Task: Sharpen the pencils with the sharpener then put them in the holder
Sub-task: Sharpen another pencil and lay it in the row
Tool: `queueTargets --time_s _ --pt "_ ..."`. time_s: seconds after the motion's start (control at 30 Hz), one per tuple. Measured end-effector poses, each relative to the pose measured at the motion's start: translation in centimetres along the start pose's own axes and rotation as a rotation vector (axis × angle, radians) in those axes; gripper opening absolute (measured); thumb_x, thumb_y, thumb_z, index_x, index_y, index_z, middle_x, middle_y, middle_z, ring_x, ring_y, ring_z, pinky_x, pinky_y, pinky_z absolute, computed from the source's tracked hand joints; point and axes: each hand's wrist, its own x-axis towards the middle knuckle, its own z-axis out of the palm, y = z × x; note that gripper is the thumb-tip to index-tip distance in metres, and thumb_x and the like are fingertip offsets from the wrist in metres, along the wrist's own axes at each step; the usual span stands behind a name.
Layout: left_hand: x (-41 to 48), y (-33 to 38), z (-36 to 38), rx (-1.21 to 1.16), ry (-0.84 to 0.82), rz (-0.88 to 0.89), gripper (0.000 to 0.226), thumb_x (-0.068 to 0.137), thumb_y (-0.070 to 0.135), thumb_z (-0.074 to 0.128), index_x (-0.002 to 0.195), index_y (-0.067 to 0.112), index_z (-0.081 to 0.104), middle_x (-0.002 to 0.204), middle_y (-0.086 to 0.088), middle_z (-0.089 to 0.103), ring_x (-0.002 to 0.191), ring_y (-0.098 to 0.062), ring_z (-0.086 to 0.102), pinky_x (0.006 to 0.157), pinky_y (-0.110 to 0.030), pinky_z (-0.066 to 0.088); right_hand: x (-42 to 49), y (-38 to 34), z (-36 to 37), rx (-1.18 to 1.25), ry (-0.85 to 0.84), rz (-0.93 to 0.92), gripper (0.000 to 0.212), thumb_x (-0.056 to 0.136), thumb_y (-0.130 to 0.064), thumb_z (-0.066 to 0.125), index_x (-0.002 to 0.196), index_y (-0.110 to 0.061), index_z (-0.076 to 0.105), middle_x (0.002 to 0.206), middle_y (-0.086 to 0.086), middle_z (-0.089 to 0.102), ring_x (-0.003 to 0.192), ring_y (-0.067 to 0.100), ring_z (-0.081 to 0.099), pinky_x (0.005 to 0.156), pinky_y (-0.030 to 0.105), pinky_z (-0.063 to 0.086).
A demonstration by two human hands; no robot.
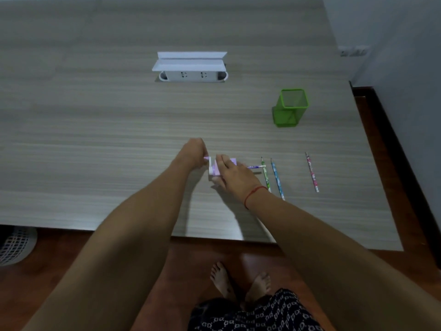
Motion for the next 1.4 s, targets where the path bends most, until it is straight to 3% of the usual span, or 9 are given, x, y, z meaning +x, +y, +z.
queueTargets --time_s 0.13,0.23,0.37,0.57,0.73,0.87,0.97,1.13,1.4 --pt "0.1 -0.9 -0.3 0.039 -0.095 0.004 0.014 0.079 0.010 0.068 0.079 -0.002 0.076 0.067 -0.018 0.073 0.045 -0.007 0.058 0.064 -0.025 0.053 0.6 0.3 0.8 -0.013 -0.029 -0.025 0.059 0.089 -0.042 0.044 0.130 -0.001 0.054 0.129 0.014 0.060 0.086 0.035 0.067 0.074 0.041 0.053" --pt "0.5 -0.9 -1.8 -0.018 -0.185 -0.028 0.012 0.077 0.006 0.071 0.086 -0.001 0.076 0.038 0.009 0.061 0.029 0.008 0.049 0.049 -0.011 0.047 0.2 0.0 0.2 -0.004 -0.037 -0.037 0.062 0.089 -0.040 0.056 0.135 0.001 0.048 0.135 0.015 0.055 0.091 0.036 0.066 0.077 0.042 0.051" --pt "0.5 1.1 -5.4 -0.161 -0.489 -0.118 0.014 0.076 -0.004 0.073 0.089 0.000 0.072 0.051 0.002 0.070 0.045 0.000 0.065 0.054 -0.011 0.055 0.2 0.0 -0.3 -0.032 0.020 -0.041 0.069 0.098 -0.042 0.040 0.151 -0.004 0.017 0.157 0.010 0.024 0.119 0.036 0.052 0.098 0.044 0.040" --pt "-0.4 2.2 -3.5 -0.018 -0.911 -0.238 0.031 0.065 0.017 0.086 0.091 0.004 0.075 0.080 -0.005 0.076 0.078 -0.009 0.072 0.085 -0.019 0.053 -0.3 -0.2 -1.2 -0.033 0.017 -0.057 0.059 0.102 -0.031 0.034 0.152 -0.005 0.014 0.159 0.010 0.020 0.125 0.035 0.048 0.100 0.043 0.038" --pt "-1.3 -0.2 2.0 -0.014 -0.589 -0.163 0.014 0.073 0.011 0.078 0.065 0.008 0.067 0.060 -0.009 0.069 0.066 -0.021 0.073 0.070 -0.026 0.060 -0.2 -0.4 -0.9 0.021 0.036 -0.052 0.057 0.098 -0.022 0.040 0.149 -0.004 0.022 0.155 0.011 0.028 0.120 0.037 0.050 0.098 0.044 0.038" --pt "-0.3 -0.5 1.5 0.060 -0.019 -0.020 0.015 0.076 0.012 0.070 0.080 -0.002 0.074 0.077 -0.029 0.069 0.079 -0.038 0.069 0.072 -0.037 0.053 -0.1 -0.8 -0.7 0.027 0.035 0.007 0.060 0.098 -0.027 0.043 0.149 -0.003 0.022 0.150 0.013 0.033 0.112 0.038 0.056 0.090 0.044 0.044" --pt "0.1 0.0 0.3 0.093 0.024 0.010 0.015 0.079 0.012 0.069 0.084 -0.002 0.074 0.084 -0.028 0.070 0.081 -0.034 0.069 0.072 -0.035 0.052 -0.3 -1.0 -1.1 0.033 0.028 0.036 0.061 0.099 -0.023 0.041 0.150 0.000 0.017 0.151 0.016 0.031 0.112 0.039 0.056 0.088 0.044 0.046" --pt "0.9 0.4 -3.6 0.079 -0.241 0.029 0.012 0.083 0.004 0.065 0.085 -0.002 0.074 0.073 -0.014 0.075 0.035 0.009 0.054 0.069 -0.023 0.056 -0.1 -1.7 -1.1 0.029 0.008 0.081 0.066 0.095 -0.025 0.050 0.149 -0.002 0.020 0.146 0.013 0.038 0.109 0.037 0.060 0.085 0.044 0.048" --pt "-0.6 1.9 -3.6 0.048 -0.894 -0.260 0.032 0.069 0.010 0.083 0.097 0.000 0.073 0.083 -0.008 0.077 0.080 -0.011 0.074 0.093 -0.025 0.052 0.0 -1.6 -1.0 0.008 0.018 0.061 0.055 0.098 -0.014 0.039 0.149 -0.002 0.021 0.146 0.013 0.037 0.110 0.038 0.058 0.085 0.043 0.048"
